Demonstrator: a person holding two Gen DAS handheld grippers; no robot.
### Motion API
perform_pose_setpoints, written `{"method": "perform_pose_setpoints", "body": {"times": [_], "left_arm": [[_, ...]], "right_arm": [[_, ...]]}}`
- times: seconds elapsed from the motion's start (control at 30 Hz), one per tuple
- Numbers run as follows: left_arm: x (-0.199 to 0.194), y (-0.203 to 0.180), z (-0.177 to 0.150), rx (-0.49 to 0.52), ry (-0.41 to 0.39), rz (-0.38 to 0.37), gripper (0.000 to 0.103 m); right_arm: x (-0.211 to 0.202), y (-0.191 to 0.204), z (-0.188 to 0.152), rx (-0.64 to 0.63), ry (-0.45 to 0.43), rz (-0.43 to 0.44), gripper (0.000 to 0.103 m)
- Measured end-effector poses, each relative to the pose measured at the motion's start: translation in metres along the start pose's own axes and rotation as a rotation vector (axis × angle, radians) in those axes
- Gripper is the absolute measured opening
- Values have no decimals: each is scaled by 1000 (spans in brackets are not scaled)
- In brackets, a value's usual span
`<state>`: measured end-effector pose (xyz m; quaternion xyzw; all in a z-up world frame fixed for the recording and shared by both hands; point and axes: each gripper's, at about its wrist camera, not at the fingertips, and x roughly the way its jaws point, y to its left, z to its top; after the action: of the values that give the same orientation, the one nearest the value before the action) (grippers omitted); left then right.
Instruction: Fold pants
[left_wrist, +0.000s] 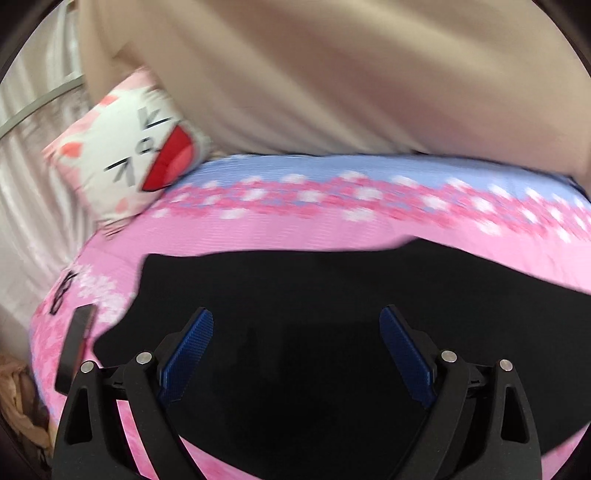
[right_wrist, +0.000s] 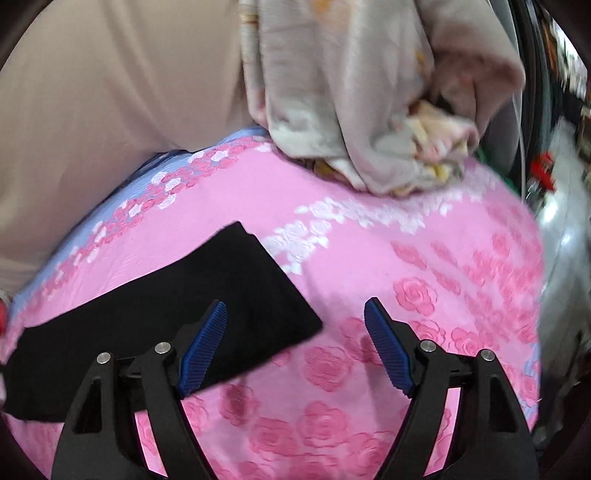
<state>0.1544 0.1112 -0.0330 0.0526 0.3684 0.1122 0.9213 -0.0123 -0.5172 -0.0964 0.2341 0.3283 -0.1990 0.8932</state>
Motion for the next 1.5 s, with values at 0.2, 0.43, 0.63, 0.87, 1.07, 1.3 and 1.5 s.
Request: {"method": "perform_pose_setpoints", "body": {"times": [0.2, 0.43, 0.63, 0.87, 1.07, 1.3, 1.5], "left_arm": [[-23, -64, -18, 108, 21, -46, 90], [-36, -100, -28, 144, 43, -52, 90], [-43, -123, -31, 176, 49, -52, 90], [-40, -118, -34, 164, 65, -35, 90], [-29, -95, -37, 116, 94, -22, 90], [-15, -46, -42, 25, 126, -1, 90], [-4, 2, -47, -61, 127, -13, 90]], "right_arm": [[19, 3, -7, -50, 70, 103, 75], [34, 11, -5, -35, 103, 203, 41], [45, 8, -3, 24, 124, 285, 27], [44, -4, -2, 112, 113, 330, 35], [37, 3, -2, 116, 72, 322, 22], [6, 41, 13, 92, 9, 377, 21], [-38, 150, 35, -88, -28, 512, 21]]}}
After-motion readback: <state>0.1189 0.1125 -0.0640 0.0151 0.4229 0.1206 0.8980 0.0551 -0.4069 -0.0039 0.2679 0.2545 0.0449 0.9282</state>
